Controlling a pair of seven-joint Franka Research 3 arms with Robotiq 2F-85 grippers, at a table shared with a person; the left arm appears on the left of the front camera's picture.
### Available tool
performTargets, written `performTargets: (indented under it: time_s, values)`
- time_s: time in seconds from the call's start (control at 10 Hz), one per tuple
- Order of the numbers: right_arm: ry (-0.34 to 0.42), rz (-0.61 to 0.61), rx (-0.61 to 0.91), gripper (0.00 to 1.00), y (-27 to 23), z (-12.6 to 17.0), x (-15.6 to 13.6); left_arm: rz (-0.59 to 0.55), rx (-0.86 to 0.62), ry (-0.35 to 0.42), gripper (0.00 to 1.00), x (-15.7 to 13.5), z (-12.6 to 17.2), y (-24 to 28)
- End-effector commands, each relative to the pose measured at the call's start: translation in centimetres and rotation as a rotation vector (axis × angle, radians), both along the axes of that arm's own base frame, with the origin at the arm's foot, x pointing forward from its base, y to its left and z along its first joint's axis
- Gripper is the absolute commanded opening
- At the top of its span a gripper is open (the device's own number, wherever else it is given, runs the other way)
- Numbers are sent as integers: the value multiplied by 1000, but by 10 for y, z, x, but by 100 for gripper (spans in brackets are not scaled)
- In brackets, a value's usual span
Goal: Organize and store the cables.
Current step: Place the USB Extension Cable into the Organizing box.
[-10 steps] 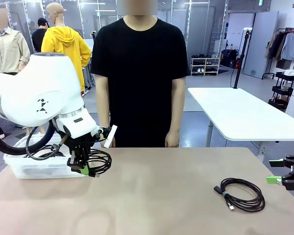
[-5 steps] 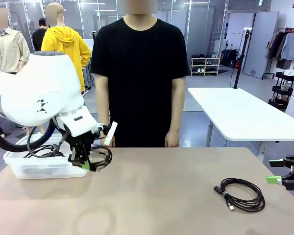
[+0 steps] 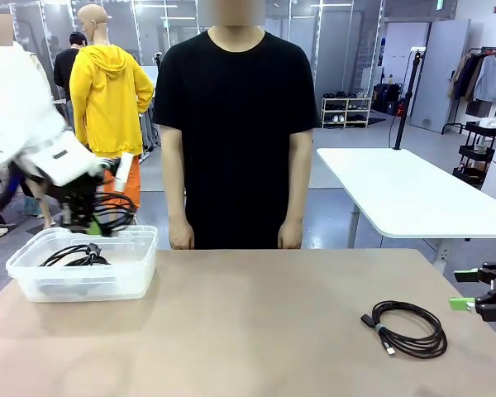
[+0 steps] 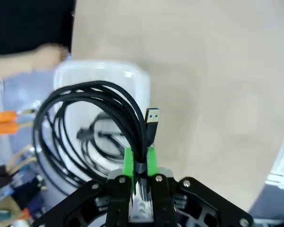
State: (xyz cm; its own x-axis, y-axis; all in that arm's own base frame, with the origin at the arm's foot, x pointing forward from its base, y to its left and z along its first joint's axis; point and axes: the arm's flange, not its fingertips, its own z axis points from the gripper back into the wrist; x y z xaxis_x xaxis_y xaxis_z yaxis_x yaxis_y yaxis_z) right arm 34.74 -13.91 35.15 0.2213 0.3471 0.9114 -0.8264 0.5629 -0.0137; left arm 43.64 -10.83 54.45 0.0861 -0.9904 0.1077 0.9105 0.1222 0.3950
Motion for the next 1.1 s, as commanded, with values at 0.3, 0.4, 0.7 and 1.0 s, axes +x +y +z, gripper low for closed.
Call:
performTargets:
  time_s: [0.3,0.4,0.7,1.0]
  values:
    - [13,-19,10,100,2,2,1,70,-47,9,12,47,-40,115]
    - [13,-19,10,100,2,2,1,62,-62,30,12,61,-52,131]
    - [13,-19,10,100,2,2,1,3,-121,74,12,93,-86,150]
    - [13,-19,10,100,2,2,1,23,-63,92,12,115,-116,143]
